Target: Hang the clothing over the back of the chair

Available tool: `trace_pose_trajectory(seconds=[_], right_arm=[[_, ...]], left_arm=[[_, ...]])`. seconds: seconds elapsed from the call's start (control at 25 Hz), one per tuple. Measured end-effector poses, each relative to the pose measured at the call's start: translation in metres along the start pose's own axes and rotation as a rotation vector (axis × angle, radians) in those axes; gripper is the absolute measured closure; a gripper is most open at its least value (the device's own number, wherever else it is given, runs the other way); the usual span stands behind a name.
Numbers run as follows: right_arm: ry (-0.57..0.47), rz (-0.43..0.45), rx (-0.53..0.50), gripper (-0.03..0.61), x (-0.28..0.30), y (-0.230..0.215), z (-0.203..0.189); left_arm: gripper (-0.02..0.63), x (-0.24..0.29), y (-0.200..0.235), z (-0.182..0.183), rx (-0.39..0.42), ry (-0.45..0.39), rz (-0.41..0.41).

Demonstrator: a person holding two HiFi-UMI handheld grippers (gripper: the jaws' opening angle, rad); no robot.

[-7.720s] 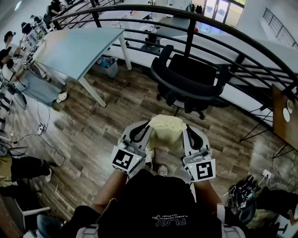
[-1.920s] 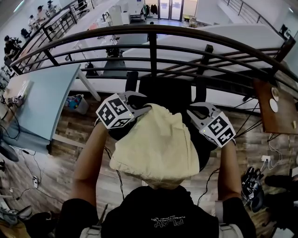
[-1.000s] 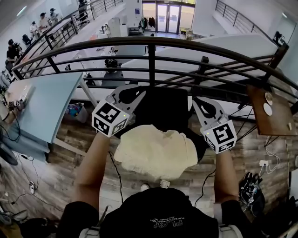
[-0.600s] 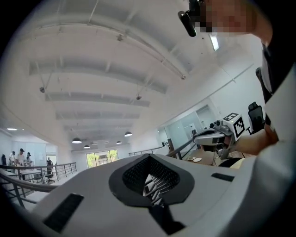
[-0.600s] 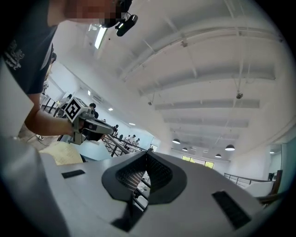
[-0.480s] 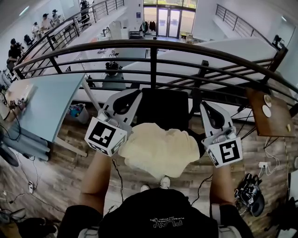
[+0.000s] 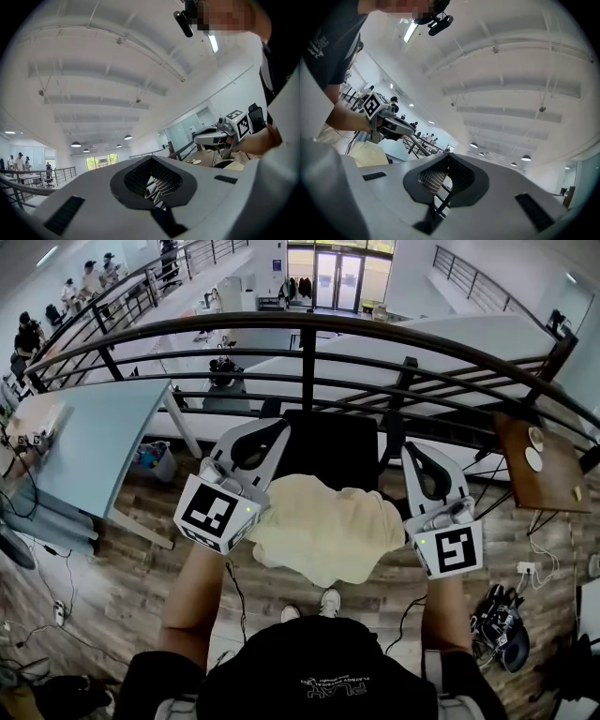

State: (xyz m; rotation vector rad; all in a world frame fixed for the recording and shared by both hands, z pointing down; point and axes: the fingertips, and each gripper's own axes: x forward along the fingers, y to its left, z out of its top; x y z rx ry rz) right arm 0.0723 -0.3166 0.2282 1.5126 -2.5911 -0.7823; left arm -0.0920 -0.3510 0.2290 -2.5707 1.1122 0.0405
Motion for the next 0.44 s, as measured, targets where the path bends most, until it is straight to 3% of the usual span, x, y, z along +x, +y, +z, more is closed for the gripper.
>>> trace_pose_trajectory(seconds=[0.44], right_arm=[[-0.008,0.006,0.008,0.560,-0.006,0.010,0.012]], left_arm=[[0.600,-0.009,-0.008,0.003,-0.005,0.007,0.013]])
